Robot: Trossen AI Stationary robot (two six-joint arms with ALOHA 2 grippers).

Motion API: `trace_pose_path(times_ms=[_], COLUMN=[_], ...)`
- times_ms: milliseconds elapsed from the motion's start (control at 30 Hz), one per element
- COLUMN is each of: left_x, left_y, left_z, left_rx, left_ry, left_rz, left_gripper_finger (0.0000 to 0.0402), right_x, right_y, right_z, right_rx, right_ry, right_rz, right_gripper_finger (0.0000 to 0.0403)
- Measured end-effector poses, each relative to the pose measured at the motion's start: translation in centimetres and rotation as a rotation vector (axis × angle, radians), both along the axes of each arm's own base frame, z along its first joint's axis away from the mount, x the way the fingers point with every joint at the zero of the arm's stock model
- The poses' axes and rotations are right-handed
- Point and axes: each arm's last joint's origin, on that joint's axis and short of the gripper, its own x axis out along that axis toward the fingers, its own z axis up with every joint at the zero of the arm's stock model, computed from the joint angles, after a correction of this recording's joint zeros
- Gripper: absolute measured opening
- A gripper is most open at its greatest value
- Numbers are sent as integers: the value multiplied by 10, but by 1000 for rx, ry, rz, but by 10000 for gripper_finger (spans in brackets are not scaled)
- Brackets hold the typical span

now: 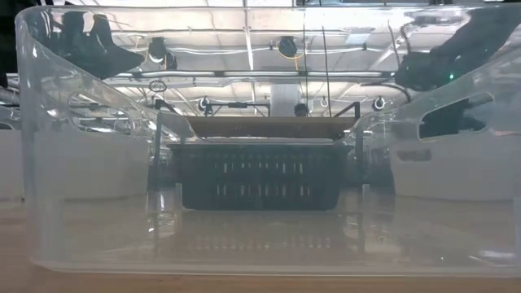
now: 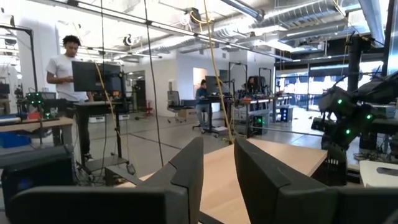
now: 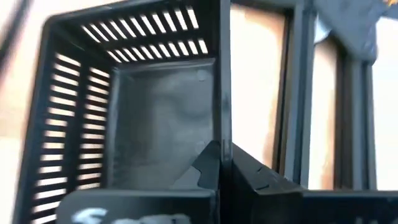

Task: Stack baskets on shelf by color
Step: Put the top right black bin on the shelf

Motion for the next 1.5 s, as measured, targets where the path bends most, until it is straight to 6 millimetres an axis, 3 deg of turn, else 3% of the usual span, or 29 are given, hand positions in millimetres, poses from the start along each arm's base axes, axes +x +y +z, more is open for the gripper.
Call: trace_pose_path(times_ms=[267,633,1000,1267,1367,1500], left_x=[0,-1,-1,-3,-3,-3], left_y=[0,0,0,4,5,7], left_z=[0,2,3,4,4,2], left_rx=[1,4,6,0,-8,-12], left_ry=[1,-17,-29,-51,-59,-34], left_rz=[2,4,4,34,45,64], left_gripper_finger=[93,93,93,93,93,93], right_x=[-12,-15,-3,10,21,44], right_y=[8,19,13,9,6,-1], right_z=[30,67,93,144,160,161], right_rx=[-263,-489,-637,-764,-773,-734], right_ry=[-22,-314,-576,-722,-761,-776], right_rz=[-61,72,190,274,329,410], right_gripper_finger=[3,2,2,2,2,2])
